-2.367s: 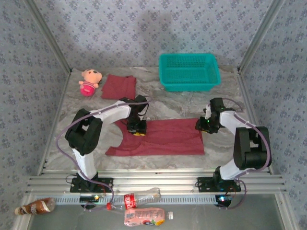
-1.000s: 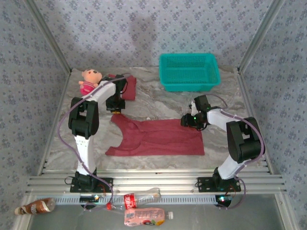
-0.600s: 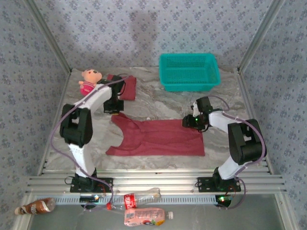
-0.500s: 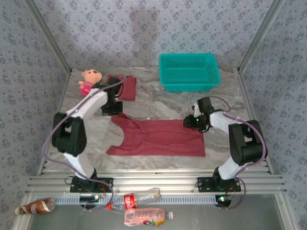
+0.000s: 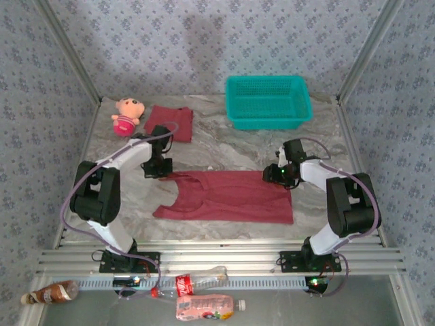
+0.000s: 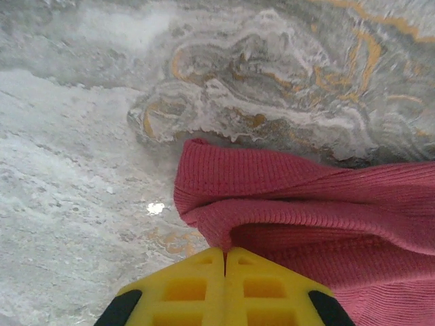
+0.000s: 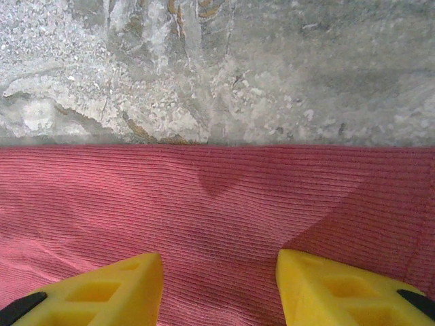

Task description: Fold and stack the tank tops

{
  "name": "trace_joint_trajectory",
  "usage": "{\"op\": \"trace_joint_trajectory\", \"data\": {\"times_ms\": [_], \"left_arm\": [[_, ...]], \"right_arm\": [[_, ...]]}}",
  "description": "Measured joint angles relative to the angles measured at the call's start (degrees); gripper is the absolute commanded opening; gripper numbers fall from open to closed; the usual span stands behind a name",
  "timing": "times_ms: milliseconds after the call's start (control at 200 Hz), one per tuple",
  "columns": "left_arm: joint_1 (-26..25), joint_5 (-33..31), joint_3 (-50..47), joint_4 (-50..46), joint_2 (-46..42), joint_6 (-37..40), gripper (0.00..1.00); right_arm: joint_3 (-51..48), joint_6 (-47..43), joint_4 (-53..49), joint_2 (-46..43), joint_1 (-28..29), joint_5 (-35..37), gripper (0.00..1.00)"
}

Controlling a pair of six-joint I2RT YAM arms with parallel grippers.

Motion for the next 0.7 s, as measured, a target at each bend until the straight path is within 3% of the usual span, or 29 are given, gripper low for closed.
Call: {"op": "trace_joint_trajectory", "data": {"times_ms": [175,400,490,595,700], "left_arm": [[-0.9,-0.1,-5.9,1.9,-1.2,1.1,0.00],[-1.1,-2.5,-5.6,2.1,0.6,2.8,0.11],[-1.1,-5.4,-3.8,0.8,2.4,3.9,0.27],[-1.1,-8.4,-2.3,-1.0,3.4,4.5,0.36],[-1.3,-7.2,-1.2,-2.9,3.3,4.6,0.45]], "right_arm": [[0.0,0.1,-0.3,-0.1,-0.2,0.0,0.50],[-0.3,0.1,-1.8,-0.9,-0.4,0.0,0.50],[-0.3,0.1,-4.0,-2.1,-0.5,0.0,0.50],[-0.1,0.1,-6.6,-4.0,-0.9,-0.6,0.51],[1.7,0.1,-7.0,-4.7,-0.5,-3.4,0.51]]}}
